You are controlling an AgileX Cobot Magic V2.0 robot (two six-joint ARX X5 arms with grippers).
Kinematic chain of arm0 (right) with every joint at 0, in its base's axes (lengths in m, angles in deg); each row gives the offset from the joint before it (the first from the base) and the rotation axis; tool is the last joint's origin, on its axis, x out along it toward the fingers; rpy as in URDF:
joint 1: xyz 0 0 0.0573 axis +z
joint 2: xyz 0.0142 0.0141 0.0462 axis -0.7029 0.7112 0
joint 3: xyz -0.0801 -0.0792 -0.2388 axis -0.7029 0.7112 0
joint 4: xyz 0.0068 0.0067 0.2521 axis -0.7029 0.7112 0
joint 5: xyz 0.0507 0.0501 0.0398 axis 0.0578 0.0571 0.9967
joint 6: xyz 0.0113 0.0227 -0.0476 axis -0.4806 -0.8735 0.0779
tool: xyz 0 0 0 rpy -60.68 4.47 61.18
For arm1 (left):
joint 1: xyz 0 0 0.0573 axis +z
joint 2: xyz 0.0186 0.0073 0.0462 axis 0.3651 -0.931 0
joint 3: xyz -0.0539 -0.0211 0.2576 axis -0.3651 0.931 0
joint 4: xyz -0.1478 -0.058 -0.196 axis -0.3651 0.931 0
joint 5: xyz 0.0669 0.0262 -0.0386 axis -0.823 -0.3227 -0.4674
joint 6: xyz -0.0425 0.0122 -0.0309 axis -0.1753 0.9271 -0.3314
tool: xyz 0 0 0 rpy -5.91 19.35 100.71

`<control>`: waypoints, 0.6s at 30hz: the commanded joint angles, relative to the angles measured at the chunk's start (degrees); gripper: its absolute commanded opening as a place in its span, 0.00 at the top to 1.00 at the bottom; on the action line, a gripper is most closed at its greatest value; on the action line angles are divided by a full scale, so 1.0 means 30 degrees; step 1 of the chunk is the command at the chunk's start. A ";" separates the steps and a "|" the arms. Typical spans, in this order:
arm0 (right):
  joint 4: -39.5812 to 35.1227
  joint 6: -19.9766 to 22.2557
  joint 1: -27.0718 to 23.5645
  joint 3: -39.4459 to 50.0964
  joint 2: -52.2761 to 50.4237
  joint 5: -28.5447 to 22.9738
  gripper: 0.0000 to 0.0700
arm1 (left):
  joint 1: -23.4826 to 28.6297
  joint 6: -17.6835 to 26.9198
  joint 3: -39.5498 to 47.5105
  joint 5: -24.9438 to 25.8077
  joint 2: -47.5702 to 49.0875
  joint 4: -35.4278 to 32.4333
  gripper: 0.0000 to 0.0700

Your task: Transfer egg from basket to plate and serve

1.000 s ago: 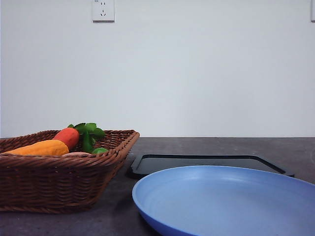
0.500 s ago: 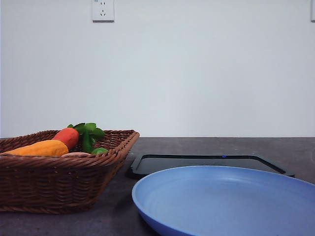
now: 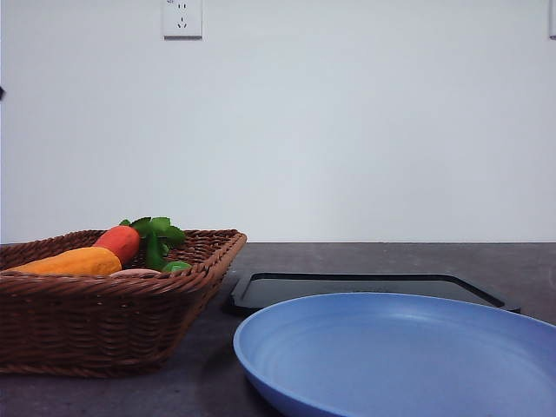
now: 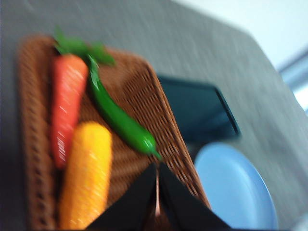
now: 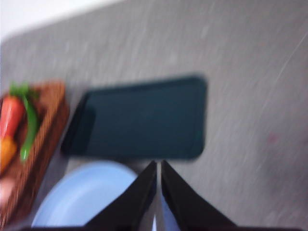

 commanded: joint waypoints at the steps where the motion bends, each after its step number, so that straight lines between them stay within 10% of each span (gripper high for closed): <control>1: 0.0373 0.0891 0.0029 -0.0253 0.0812 0.0683 1.00 | -0.0237 0.1272 -0.0642 0.0919 -0.1083 0.0444 1.00; 5: 0.1924 0.0932 0.0029 -0.0253 0.2895 0.2683 0.96 | -0.0896 0.1610 -0.1339 0.2610 -0.3254 0.1213 0.99; 10: 0.3287 0.1427 0.0193 -0.0245 0.5061 0.2950 0.66 | -0.1512 0.1603 -0.1346 0.2875 -0.4701 0.1184 0.78; 18: 0.2630 0.1509 0.1782 0.0141 0.7869 0.2685 0.65 | -0.1725 0.1598 -0.1346 0.2875 -0.5083 0.0936 0.53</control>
